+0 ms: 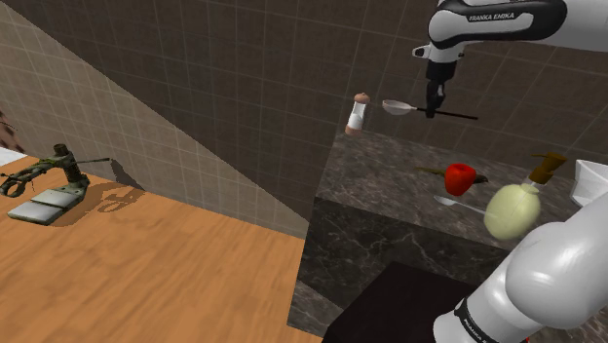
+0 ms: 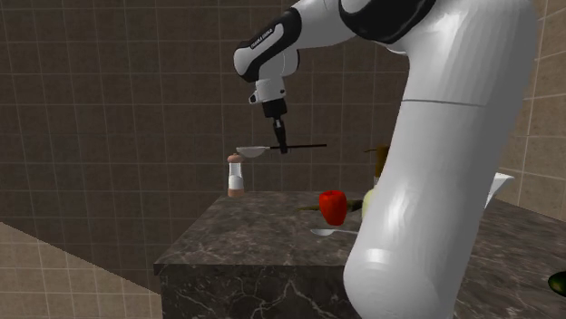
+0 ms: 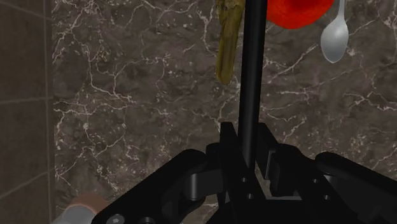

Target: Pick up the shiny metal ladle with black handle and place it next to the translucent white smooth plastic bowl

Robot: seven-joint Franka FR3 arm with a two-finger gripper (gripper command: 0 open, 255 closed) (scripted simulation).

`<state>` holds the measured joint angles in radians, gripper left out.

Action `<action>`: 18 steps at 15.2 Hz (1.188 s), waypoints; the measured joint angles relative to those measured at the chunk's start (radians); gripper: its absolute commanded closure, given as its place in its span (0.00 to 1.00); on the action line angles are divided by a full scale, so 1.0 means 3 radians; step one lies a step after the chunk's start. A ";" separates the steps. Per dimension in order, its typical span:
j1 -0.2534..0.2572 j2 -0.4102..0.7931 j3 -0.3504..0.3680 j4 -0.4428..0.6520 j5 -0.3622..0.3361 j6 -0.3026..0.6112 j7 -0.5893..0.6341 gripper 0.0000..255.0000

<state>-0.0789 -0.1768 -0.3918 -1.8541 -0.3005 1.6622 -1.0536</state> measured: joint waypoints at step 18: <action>-0.0582 -0.1229 -0.0573 -0.0899 -0.0710 0.0066 -0.0908 1.00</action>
<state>-0.2535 -0.5457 -0.5638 -2.1239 -0.5134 1.6819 -1.3259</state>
